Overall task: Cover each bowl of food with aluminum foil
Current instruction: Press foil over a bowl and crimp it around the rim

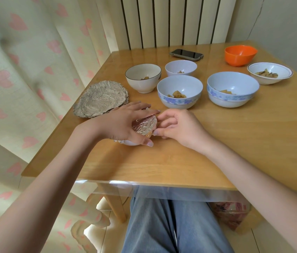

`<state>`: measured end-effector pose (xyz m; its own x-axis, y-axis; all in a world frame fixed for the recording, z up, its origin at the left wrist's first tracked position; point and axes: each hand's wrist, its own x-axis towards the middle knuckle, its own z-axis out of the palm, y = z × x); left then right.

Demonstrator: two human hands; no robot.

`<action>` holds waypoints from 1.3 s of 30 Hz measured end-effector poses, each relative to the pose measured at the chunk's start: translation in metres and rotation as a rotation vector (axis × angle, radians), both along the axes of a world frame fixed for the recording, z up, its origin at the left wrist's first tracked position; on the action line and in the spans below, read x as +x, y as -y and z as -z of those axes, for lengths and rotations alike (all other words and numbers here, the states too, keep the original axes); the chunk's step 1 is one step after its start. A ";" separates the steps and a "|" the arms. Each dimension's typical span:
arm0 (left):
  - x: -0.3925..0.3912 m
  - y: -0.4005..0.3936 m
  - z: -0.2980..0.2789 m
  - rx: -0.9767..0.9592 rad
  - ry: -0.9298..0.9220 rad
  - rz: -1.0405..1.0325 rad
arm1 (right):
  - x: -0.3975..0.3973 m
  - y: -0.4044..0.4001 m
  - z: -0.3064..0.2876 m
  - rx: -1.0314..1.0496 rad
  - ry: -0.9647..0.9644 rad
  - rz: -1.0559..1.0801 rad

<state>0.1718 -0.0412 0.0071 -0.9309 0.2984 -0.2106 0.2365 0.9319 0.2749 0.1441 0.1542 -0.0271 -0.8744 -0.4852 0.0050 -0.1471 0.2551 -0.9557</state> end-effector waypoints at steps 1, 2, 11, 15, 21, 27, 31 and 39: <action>0.000 0.000 0.000 0.003 -0.001 0.001 | -0.001 -0.003 -0.002 -0.021 0.049 -0.031; 0.000 0.001 0.000 0.008 -0.002 0.001 | -0.003 -0.006 -0.003 -0.036 0.096 -0.062; 0.004 -0.003 0.000 0.062 -0.053 -0.045 | 0.013 -0.003 0.004 0.144 -0.108 0.162; 0.002 -0.004 0.000 0.060 -0.064 -0.038 | 0.022 0.002 0.002 0.105 -0.238 0.174; 0.004 -0.006 -0.001 0.071 -0.072 -0.051 | 0.036 0.006 0.007 0.080 -0.333 0.246; 0.004 -0.006 0.001 0.096 -0.102 -0.047 | 0.051 0.006 0.015 0.104 -0.170 0.145; -0.001 -0.003 0.004 0.087 -0.120 -0.008 | 0.029 -0.010 0.008 0.132 -0.173 0.151; 0.002 -0.004 0.003 0.090 -0.113 0.011 | 0.002 0.003 0.002 0.231 -0.391 0.008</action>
<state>0.1738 -0.0375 0.0037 -0.9437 0.3219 -0.0764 0.2811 0.9019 0.3281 0.1466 0.1514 -0.0291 -0.8324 -0.5053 0.2277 -0.4824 0.4582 -0.7466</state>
